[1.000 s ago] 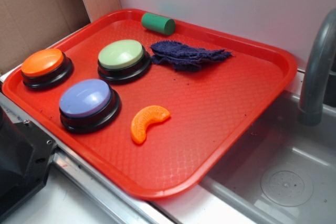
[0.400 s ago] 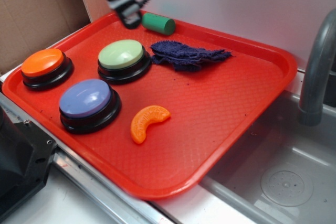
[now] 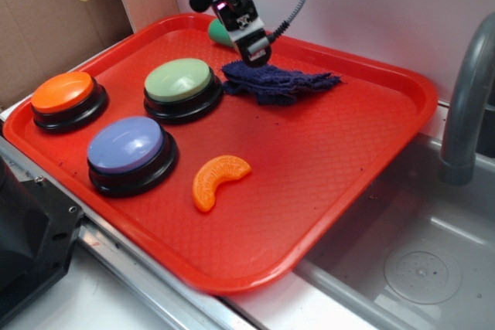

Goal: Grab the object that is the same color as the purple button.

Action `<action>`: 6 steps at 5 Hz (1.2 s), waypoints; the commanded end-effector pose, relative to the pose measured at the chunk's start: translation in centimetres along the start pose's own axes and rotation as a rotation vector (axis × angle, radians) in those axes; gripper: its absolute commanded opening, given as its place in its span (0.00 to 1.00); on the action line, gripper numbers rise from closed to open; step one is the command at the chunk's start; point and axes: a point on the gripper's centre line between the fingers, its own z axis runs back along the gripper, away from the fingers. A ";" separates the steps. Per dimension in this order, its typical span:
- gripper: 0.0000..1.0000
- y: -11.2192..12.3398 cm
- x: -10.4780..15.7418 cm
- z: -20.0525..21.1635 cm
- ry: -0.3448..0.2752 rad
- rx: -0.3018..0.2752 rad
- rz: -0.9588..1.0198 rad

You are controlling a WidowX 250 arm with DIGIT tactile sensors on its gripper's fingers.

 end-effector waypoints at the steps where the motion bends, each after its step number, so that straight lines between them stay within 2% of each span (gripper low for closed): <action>1: 1.00 -0.7 1.0 -3.6 -0.087 -0.048 -0.129; 2: 1.00 -0.5 0.8 -3.4 -0.083 -0.057 -0.198; 5: 1.00 -0.5 0.8 -3.4 -0.083 -0.057 -0.198; 6: 1.00 -0.8 1.3 -6.8 -0.023 -0.045 -0.251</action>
